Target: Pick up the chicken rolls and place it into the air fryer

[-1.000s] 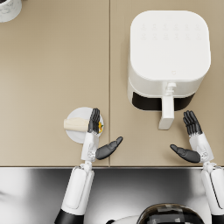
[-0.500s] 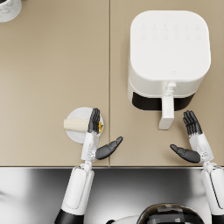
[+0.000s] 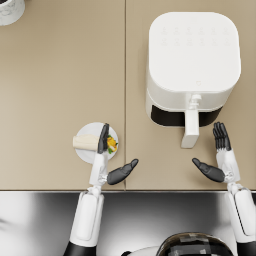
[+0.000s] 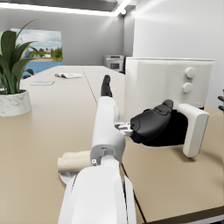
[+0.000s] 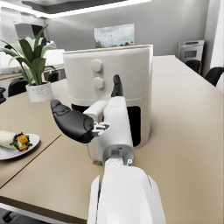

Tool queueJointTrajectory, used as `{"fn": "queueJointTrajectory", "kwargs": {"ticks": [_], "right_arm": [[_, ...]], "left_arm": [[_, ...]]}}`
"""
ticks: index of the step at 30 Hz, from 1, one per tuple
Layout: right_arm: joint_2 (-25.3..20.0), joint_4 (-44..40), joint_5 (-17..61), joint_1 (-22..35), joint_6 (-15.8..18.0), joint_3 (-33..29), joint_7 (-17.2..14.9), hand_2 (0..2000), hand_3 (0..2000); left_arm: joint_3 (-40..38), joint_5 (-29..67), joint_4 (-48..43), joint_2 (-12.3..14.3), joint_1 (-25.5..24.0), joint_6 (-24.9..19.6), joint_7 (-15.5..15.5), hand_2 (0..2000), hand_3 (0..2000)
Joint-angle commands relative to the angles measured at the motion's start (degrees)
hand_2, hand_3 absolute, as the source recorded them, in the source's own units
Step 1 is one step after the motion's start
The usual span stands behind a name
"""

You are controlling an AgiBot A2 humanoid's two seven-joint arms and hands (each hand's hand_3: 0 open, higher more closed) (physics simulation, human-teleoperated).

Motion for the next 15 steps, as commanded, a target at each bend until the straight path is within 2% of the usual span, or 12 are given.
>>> {"fn": "queueJointTrajectory", "kwargs": {"ticks": [1,6,15], "right_arm": [[-0.9,-1.0,2.6,1.4,0.0,0.7,0.0,0,0],[-2.0,-2.4,9.9,2.0,-0.1,0.8,0.1,0,0],[-2.6,-3.9,11.5,0.6,-0.1,0.9,0.1,0,0]], "left_arm": [[-2.7,2.6,-0.4,0.2,0.1,0.0,0.0,0,0],[-5.3,15.4,-0.4,0.8,0.5,-0.1,-0.1,0,0],[-9.6,38.6,1.2,1.9,2.8,-0.1,-0.1,0,0]]}}
